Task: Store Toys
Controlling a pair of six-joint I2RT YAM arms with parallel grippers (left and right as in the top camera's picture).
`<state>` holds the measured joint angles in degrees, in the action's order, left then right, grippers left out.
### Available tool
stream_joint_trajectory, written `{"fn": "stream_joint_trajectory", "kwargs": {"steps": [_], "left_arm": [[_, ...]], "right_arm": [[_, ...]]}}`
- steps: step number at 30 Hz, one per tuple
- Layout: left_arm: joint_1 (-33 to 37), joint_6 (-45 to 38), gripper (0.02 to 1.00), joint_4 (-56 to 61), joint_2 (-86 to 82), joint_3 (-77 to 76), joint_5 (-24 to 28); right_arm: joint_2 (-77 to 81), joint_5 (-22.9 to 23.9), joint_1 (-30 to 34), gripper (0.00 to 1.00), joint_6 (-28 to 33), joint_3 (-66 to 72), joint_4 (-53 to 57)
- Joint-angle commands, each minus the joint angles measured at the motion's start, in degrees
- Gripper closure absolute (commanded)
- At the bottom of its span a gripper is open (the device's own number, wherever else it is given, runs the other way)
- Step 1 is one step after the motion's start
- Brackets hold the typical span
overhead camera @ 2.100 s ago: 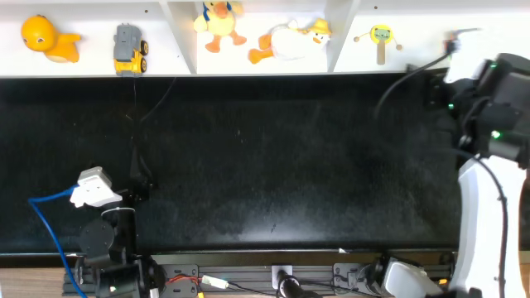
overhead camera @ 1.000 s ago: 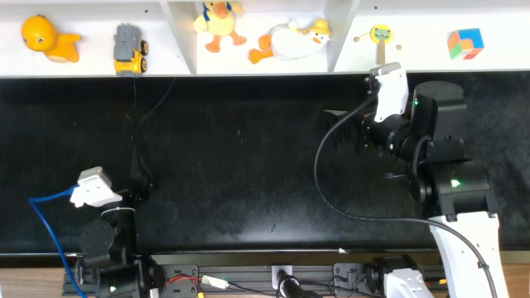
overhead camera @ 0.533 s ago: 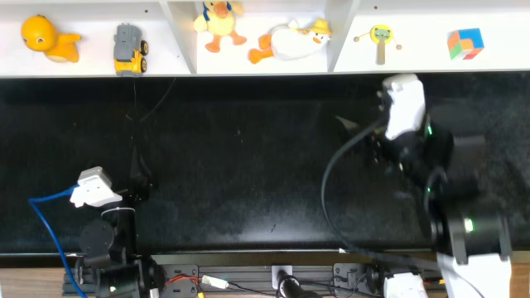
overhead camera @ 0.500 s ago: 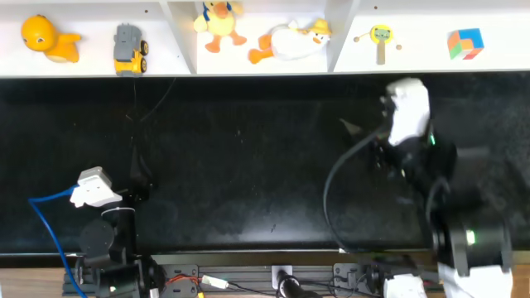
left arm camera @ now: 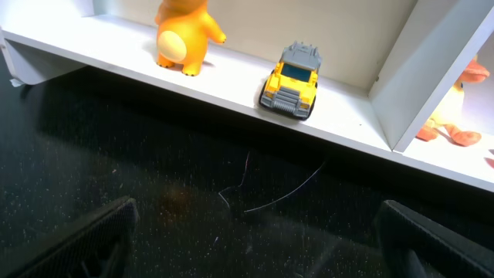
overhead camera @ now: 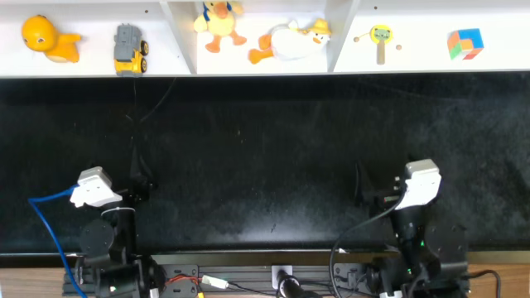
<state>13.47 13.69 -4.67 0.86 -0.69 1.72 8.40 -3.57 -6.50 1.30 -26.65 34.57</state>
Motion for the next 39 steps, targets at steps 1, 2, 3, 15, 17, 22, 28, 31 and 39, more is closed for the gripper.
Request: {"fn": "stream_joint_trajectory", "kwargs": {"steps": [1,2,3,15,17,22,28,31,39], "left_arm": [[-0.3,1.0,0.023,0.0,-0.7,0.2,0.1],[-0.3,1.0,0.02,0.0,-0.7,0.2,0.1],[-0.3,1.0,0.02,0.0,-0.7,0.2,0.1],[-0.3,1.0,0.02,0.0,-0.7,0.2,0.1],[-0.3,1.0,0.02,0.0,-0.7,0.2,0.1],[-0.3,1.0,0.023,0.0,-0.7,0.2,0.1],[-0.3,1.0,0.02,0.0,-0.7,0.2,0.1],[-0.3,1.0,0.02,0.0,-0.7,0.2,0.1],[-0.3,1.0,0.02,0.0,-0.7,0.2,0.1]], "right_arm": [[-4.6,0.6,-0.1,0.005,-6.1,4.8,-2.8],[-5.3,0.6,-0.1,0.005,-6.1,5.9,-3.6],[-5.9,0.6,-0.1,0.005,-6.1,7.1,-4.3],[-8.2,-1.4,-0.1,0.005,-6.1,20.7,-21.1],[-8.2,-3.4,-0.1,0.005,-6.1,24.5,-28.3],[-8.3,-5.4,-0.2,0.007,-6.3,26.4,-31.3],[-8.3,-5.3,-0.2,0.005,-6.3,26.4,-31.0],[-8.3,-5.4,-0.2,0.005,-6.3,26.4,-30.9],[-8.2,-5.4,-0.2,0.007,-6.3,26.4,-30.9]]}}
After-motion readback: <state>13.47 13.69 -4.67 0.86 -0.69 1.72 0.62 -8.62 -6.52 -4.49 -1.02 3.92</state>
